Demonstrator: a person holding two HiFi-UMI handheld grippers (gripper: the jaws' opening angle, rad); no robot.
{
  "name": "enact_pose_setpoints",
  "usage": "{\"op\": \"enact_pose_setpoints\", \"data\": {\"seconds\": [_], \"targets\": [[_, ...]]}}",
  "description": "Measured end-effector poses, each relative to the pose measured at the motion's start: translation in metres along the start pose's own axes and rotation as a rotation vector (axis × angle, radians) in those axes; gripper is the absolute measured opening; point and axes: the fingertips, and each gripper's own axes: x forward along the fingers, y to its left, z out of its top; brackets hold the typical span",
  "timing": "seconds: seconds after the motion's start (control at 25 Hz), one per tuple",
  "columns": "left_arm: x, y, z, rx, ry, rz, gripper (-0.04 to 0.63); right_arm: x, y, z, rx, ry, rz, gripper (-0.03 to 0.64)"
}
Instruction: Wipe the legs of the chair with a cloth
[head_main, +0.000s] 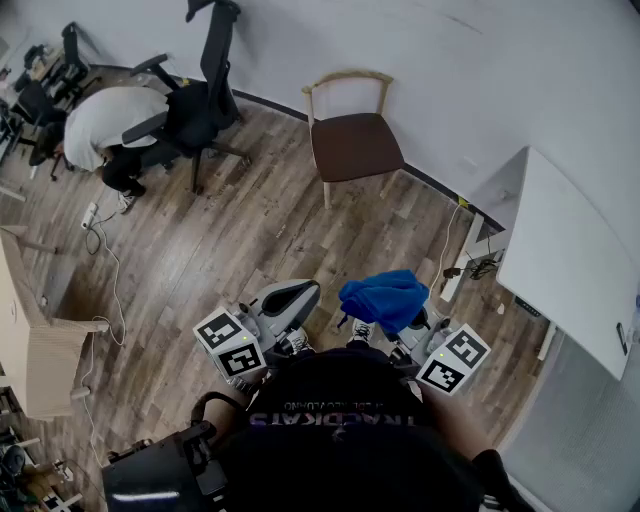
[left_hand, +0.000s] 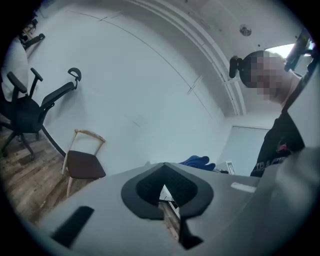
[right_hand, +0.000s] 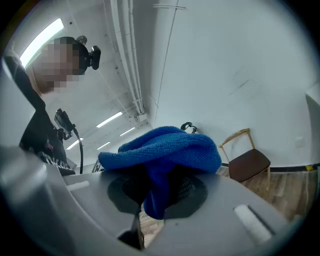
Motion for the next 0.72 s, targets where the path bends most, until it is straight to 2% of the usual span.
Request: {"op": "enact_pose_setpoints", "data": {"seconds": [0.6,0.72], "targets": [[-0.0010,0.0032,-0.0009,-0.013,-0.004,-0.001,-0.002,0.0008,0.0015,0.0030,-0.001,-0.026,0.005,0.064],[0.0011,0.0020,-0.0038,0.034,0.015,0.005,-0.002,-0.0011,0.0007,0.0051,0.003,-0.040,0.017,0.064]]}}
